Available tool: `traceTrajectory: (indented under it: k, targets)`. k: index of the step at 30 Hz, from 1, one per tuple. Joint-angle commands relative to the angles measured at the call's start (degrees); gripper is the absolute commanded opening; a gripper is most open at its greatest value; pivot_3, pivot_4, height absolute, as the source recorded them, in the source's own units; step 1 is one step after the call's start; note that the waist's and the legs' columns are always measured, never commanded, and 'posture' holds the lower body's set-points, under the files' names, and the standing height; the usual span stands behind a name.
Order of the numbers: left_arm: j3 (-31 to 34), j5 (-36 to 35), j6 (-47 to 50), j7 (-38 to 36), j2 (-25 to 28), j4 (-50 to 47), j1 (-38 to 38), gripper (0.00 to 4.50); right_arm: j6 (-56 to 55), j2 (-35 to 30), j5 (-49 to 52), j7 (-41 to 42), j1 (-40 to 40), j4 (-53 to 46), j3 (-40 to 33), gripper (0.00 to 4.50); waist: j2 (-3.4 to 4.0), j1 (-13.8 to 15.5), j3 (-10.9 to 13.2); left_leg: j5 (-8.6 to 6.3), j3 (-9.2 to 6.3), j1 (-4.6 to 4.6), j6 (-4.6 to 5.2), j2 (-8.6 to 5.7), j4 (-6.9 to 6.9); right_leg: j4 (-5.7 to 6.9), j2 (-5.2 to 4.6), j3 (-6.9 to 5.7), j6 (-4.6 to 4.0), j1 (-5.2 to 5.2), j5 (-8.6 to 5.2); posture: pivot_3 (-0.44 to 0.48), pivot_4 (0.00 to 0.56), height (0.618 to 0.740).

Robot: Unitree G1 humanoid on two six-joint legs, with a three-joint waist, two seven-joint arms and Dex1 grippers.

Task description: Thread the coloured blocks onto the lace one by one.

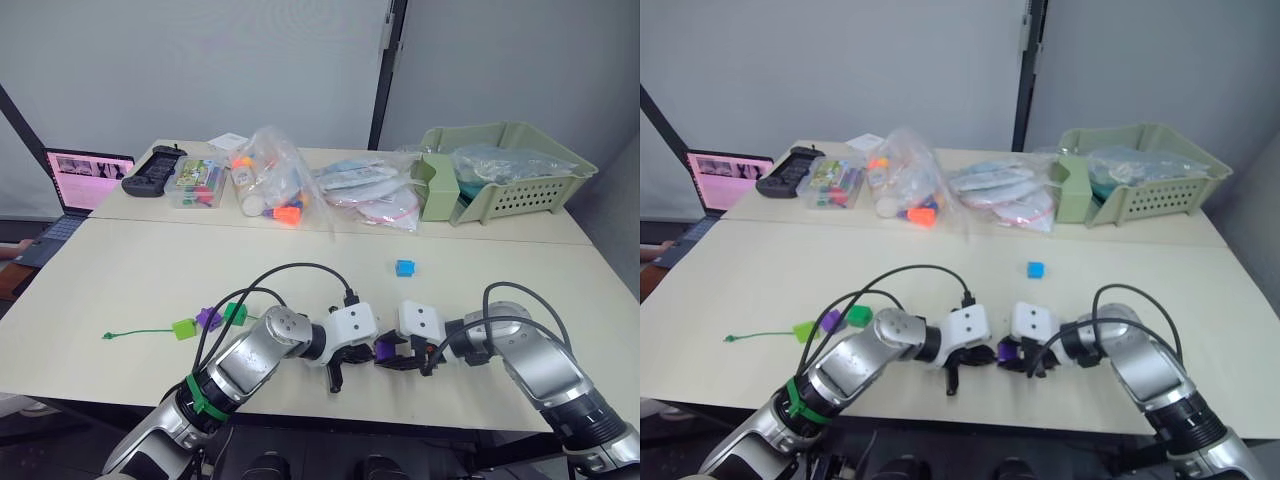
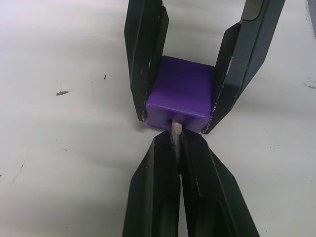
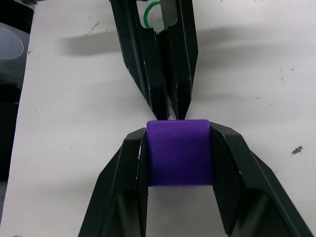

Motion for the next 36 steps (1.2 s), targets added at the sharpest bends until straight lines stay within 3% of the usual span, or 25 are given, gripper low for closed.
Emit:
traceTrajectory:
  k: [1,6,15,21,23,28,36]
  targets:
    - [3.29,-1.8,-4.1,-0.23,-1.36,-2.25,-0.41,0.74,0.39,1.73,0.84,-0.75,1.0,-2.55,1.93,1.19,-0.01,-0.09,0.0,0.0,0.0,0.0,0.0,0.0,0.0,0.0,0.0,0.0,0.0,0.0,0.0,0.0,0.15,0.74]
    - [5.08,-2.15,-5.86,-4.21,3.9,-3.25,0.91,2.33,0.35,1.51,0.44,-1.14,1.49,-2.09,1.87,1.19,0.0,-0.61,0.0,0.0,-0.03,0.0,0.0,0.11,-0.06,0.02,0.09,0.01,-0.01,-0.08,0.0,0.0,0.15,0.74]
    - [6.6,-1.82,-12.0,-7.91,10.8,-2.83,5.55,2.33,0.62,0.86,0.52,-1.68,2.18,-2.37,1.43,1.19,0.0,-0.55,0.0,-0.01,0.0,0.03,0.0,0.27,-0.11,0.0,0.12,0.0,-0.03,-0.08,-0.01,0.0,0.15,0.74]
    - [6.89,-1.47,-14.92,-7.47,9.56,-0.24,6.58,2.33,1.06,0.68,0.69,-1.75,2.24,-2.88,1.21,1.19,0.0,-0.41,0.0,-0.01,0.03,0.01,0.0,0.27,-0.1,-0.02,0.11,0.0,-0.03,-0.07,-0.01,0.0,0.15,0.74]
    - [7.21,-1.77,-15.61,-6.87,8.06,0.65,6.54,1.45,1.27,0.62,0.75,-1.8,2.27,-3.07,1.11,1.19,0.0,-0.38,0.0,-0.01,0.03,0.01,0.0,0.27,-0.1,-0.02,0.11,0.0,-0.03,-0.07,-0.01,0.0,0.15,0.74]
    - [7.39,-1.43,-16.22,-6.81,6.75,1.34,6.53,0.01,1.69,0.37,0.92,-1.91,2.54,-3.62,0.93,1.19,0.0,-0.41,0.0,-0.01,0.03,0.0,0.0,0.27,-0.1,-0.01,0.13,-0.01,-0.03,-0.08,-0.01,0.0,0.15,0.74]
    - [7.03,-1.03,-16.81,-6.66,5.52,1.94,6.02,0.0,2.59,-0.01,1.41,-2.44,2.98,-4.85,0.92,1.19,0.0,-0.32,0.0,-0.01,0.03,-0.01,0.0,0.26,-0.1,-0.02,0.11,-0.01,-0.03,-0.08,-0.01,0.0,0.15,0.74]
